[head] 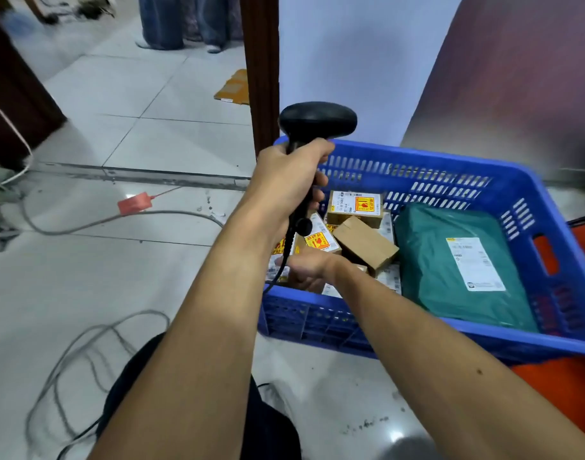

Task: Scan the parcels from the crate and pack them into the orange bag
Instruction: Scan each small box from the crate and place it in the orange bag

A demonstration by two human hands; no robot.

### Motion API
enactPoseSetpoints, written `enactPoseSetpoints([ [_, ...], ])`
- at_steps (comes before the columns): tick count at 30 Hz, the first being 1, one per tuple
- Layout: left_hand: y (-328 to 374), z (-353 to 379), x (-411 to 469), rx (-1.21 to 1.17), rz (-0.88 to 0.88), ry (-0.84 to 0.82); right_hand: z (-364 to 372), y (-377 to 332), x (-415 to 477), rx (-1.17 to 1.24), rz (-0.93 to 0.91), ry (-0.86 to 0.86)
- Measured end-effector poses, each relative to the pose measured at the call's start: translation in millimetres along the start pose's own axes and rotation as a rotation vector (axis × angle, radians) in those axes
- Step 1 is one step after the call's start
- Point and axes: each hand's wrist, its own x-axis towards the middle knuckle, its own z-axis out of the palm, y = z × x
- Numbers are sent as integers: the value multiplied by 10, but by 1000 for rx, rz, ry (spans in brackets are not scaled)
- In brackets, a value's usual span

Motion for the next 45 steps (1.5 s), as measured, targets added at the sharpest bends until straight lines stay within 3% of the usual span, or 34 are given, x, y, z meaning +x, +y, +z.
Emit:
enactPoseSetpoints([
  [22, 103, -27, -48, 23, 15, -1, 112, 62, 308, 349, 122, -10],
  [29, 115, 37, -20, 54, 29, -19, 124, 66, 321, 297, 151, -28],
  [34, 115, 89, 38, 61, 57, -26, -34, 123, 129, 327, 69, -43],
  [45, 111, 381, 1, 69, 133, -32, -1804, 671, -1278, 511, -260, 599],
])
